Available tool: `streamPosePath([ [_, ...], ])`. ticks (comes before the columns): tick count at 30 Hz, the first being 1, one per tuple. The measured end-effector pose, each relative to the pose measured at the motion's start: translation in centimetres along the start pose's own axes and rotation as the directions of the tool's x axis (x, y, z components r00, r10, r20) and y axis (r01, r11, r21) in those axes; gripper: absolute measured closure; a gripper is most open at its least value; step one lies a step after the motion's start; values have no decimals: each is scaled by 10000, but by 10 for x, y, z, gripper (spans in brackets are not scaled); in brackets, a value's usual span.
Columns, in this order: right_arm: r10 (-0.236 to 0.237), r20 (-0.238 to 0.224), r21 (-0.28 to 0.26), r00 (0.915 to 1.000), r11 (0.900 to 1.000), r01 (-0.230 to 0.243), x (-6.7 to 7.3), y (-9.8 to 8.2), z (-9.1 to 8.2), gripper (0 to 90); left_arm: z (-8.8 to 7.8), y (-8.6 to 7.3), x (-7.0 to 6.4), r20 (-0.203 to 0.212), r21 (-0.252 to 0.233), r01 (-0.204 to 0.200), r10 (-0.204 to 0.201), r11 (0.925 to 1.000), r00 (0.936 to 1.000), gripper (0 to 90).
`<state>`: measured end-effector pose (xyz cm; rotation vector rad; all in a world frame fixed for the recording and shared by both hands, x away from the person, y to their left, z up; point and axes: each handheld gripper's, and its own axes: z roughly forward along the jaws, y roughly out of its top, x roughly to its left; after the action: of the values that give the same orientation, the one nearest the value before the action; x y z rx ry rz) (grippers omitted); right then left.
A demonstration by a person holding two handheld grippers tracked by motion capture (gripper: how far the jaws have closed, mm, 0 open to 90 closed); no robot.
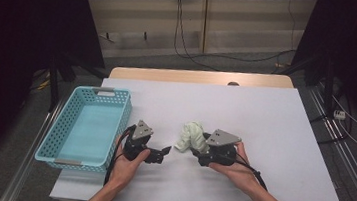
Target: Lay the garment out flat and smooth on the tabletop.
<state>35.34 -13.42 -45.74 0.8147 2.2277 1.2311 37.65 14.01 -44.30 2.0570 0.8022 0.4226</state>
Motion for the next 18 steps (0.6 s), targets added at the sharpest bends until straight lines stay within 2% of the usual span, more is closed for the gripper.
streamPosePath([
  [4, -190, -27, 189, 9998, 9996, 190, -2, -1, 0, 455, -2, -1, -3, -59, 6, -173, 173, 9999, 9998, 44],
  [7, -348, 257, 391, 9991, 9987, 338, -4, -3, 5, 499, 0, -2, -5, 20, -70, -44, 44, 10000, 10000, 44],
  [8, -423, 404, 540, 9983, 9977, 401, -4, -4, 8, 528, 1, -2, -5, 30, -63, -57, 57, 10000, 10000, 44],
  [10, -562, 417, 989, 9975, 9937, 519, -4, -2, 13, 590, 3, -2, -7, -72, 39, -212, 213, 9998, 9997, 45],
  [11, -748, 486, 977, 9960, 9928, 698, -4, -2, 14, 640, 4, -2, -8, -84, 56, -338, 339, 9994, 9994, 45],
  [14, -678, 358, 891, 9971, 9939, 644, -5, -1, 13, 744, 7, -1, -13, 93, -173, -680, 682, 9975, 9976, 43],
  [18, -471, 177, 327, 9987, 9984, 466, -10, 3, 4, 783, 13, 0, -18, 275, -228, -616, 622, 9978, 9977, 43],
])
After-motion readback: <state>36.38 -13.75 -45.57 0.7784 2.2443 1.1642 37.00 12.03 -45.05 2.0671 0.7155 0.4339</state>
